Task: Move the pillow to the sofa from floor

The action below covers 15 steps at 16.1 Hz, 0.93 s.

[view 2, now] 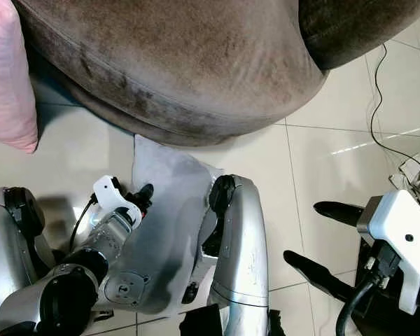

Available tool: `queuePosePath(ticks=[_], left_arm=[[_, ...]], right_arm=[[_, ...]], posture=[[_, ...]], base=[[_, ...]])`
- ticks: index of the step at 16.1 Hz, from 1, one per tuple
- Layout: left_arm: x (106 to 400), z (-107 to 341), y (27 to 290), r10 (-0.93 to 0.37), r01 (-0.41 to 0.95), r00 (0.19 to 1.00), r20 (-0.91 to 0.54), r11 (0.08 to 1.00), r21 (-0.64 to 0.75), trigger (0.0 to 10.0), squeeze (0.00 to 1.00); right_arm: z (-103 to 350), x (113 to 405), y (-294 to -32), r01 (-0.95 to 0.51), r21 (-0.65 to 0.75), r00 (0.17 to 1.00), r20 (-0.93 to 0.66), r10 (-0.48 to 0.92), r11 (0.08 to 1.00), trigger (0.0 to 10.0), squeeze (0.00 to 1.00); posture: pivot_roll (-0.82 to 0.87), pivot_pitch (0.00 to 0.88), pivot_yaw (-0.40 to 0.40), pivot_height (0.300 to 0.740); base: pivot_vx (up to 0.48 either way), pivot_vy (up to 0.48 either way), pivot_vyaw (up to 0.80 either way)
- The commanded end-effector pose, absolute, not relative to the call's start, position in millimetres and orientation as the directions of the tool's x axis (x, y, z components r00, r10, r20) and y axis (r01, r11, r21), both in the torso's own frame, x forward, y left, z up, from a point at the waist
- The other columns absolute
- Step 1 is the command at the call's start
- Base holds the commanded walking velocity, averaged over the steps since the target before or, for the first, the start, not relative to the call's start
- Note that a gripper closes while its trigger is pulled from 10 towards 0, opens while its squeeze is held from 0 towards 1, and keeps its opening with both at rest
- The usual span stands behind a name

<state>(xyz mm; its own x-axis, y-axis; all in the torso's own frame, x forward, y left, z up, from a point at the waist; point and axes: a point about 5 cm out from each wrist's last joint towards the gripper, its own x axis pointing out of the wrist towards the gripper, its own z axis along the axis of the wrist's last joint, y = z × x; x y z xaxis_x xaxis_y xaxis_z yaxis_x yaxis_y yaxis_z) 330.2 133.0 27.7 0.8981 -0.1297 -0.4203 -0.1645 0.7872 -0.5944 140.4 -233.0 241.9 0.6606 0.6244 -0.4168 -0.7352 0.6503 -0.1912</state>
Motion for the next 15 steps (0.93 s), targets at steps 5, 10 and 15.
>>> queuePosePath(ticks=[5,10,15], left_arm=[[321,17,130,-0.155,-0.155,0.883,-0.443,0.794,-0.588,0.0,0.00],[345,52,142,-0.174,-0.004,0.949,-0.262,0.826,-0.564,0.0,0.60],[369,99,151,-0.246,0.201,0.968,-0.038,0.864,-0.462,0.0,0.53]], right_arm=[[230,146,-233,-0.705,-0.163,0.686,-0.402,0.606,0.690,10.0,0.00],[217,160,-223,-0.712,-0.146,0.687,-0.350,0.637,0.687,10.0,0.00],[202,181,-208,-0.702,-0.133,0.703,-0.285,0.652,0.699,10.0,0.00]], posture=[[-0.39,0.536,-0.400,0.375],[-0.27,0.518,-0.344,0.375],[-0.14,0.490,-0.273,0.375]], base=[[0.000,0.000,0.00],[0.000,0.000,0.00],[0.000,0.000,0.00]])
